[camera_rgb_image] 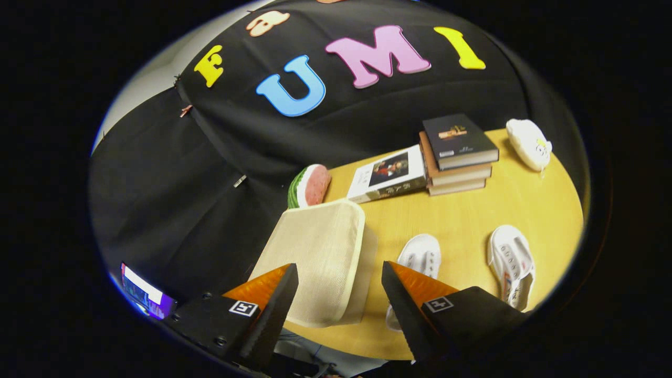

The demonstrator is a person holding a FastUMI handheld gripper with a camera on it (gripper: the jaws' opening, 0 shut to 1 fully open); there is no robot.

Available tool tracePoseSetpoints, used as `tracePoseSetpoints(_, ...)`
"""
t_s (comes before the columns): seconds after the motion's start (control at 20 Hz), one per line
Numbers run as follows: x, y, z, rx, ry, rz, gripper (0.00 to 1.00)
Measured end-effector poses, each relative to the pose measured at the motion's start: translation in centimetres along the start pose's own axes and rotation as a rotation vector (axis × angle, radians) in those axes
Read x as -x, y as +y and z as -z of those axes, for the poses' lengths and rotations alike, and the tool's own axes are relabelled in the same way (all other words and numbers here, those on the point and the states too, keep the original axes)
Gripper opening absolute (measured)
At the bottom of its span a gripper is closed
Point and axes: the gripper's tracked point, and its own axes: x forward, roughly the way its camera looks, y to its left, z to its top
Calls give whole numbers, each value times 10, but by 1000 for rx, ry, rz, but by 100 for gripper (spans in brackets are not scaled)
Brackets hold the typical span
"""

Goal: Open the storage box then place both shoes into the box .Put the left shoe in first, then the right shoe, with the right side of both shoes facing outward in a uniform manner.

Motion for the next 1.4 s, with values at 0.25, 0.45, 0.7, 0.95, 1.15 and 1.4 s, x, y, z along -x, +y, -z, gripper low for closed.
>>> tracePoseSetpoints(0.25,-32,-7,44,-95,181,-50,98)
tracePoseSetpoints(0.45,-51,2,67,-168,285,-108,98)
tracePoseSetpoints(0.7,-58,18,76,-289,368,-177,87)
tracePoseSetpoints(0.95,-57,13,79,-352,451,-156,66)
tracePoseSetpoints(1.15,-53,13,74,-378,472,-156,52)
tracePoseSetpoints(1.4,-49,20,68,-356,472,-152,12)
